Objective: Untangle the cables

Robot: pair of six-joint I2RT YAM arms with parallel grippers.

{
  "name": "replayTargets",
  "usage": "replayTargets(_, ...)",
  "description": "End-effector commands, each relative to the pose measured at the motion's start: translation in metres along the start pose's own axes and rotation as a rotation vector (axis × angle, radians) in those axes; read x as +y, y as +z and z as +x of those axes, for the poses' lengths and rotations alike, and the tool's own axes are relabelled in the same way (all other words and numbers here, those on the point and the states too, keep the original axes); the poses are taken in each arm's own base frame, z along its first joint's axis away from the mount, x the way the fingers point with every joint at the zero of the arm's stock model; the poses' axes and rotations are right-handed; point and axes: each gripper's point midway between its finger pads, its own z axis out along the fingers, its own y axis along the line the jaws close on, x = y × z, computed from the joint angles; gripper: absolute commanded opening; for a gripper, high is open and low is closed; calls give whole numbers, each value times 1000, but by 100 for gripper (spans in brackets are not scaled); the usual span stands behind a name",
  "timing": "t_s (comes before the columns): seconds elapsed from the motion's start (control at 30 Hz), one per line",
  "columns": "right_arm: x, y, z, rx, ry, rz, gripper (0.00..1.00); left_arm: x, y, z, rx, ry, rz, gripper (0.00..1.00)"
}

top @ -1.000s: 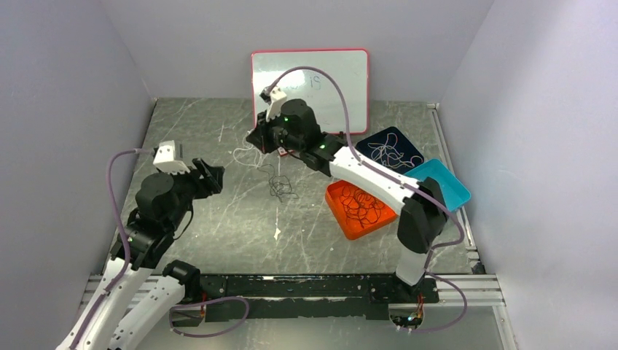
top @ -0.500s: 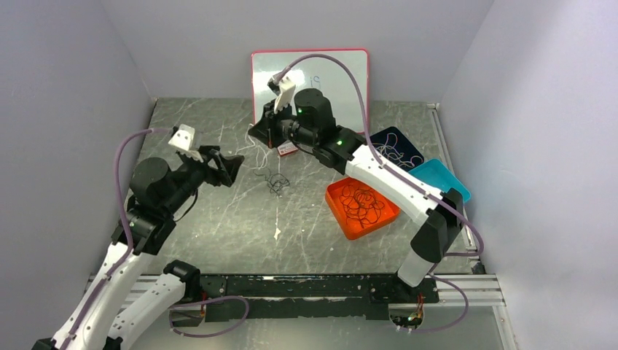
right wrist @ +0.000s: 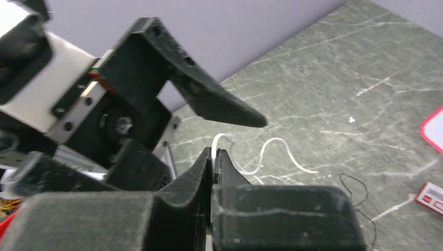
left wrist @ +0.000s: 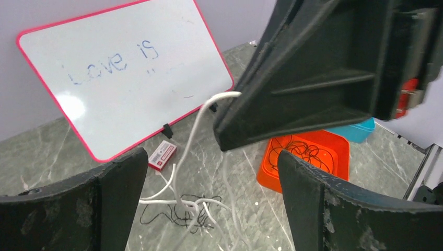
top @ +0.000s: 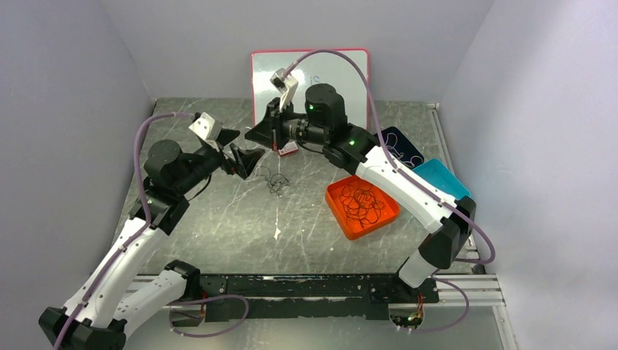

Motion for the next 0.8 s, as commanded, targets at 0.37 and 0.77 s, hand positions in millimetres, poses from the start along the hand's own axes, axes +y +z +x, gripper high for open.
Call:
replayTargets(0.37,61,-34,-28,-97,59,-238,0,10,25,28,-23,-57,10,72)
replayTargets(0.77,29,-63,-66,-272,-21,-18,0,22,16,84,81,-190,-83,42)
